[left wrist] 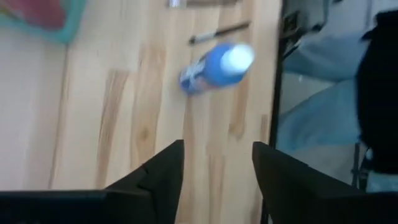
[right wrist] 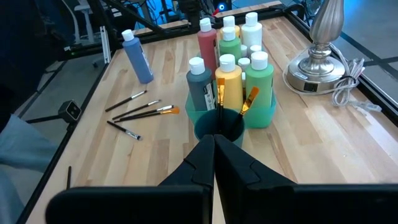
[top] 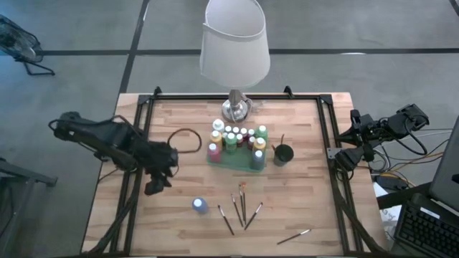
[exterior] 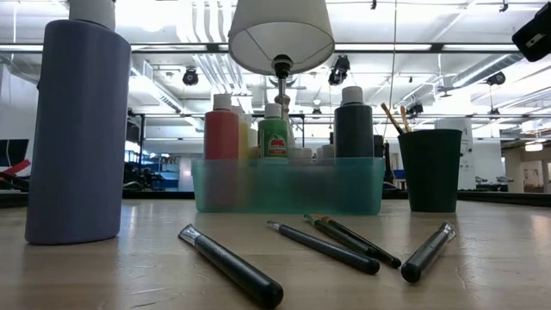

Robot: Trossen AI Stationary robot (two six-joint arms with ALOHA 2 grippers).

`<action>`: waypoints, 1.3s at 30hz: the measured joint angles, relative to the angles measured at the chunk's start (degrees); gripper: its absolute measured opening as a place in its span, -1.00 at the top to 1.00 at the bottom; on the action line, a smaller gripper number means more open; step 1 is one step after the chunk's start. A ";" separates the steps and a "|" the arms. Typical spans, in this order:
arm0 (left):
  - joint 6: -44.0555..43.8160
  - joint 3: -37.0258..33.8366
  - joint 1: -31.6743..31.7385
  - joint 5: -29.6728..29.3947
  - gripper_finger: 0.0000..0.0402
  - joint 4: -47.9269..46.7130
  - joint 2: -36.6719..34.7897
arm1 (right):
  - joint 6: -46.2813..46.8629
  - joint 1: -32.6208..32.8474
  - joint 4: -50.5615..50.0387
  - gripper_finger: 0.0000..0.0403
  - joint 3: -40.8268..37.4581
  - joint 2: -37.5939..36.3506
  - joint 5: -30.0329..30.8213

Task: Pick & Place Paint Supplies
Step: Move the blue paint bottle to the right

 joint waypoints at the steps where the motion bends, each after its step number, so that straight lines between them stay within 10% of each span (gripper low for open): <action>1: -0.25 -1.59 -0.27 0.21 0.01 0.15 -0.17 | 0.00 -0.02 0.00 0.96 0.00 0.00 0.00; 30: 6.76 -46.74 -6.26 1.38 0.02 54.43 -0.47 | 0.00 -0.01 0.00 0.96 -0.02 0.00 0.00; 39: 25.47 -49.64 -7.75 -4.52 -0.07 70.93 -0.39 | 0.00 -0.02 0.00 0.96 0.00 0.00 0.00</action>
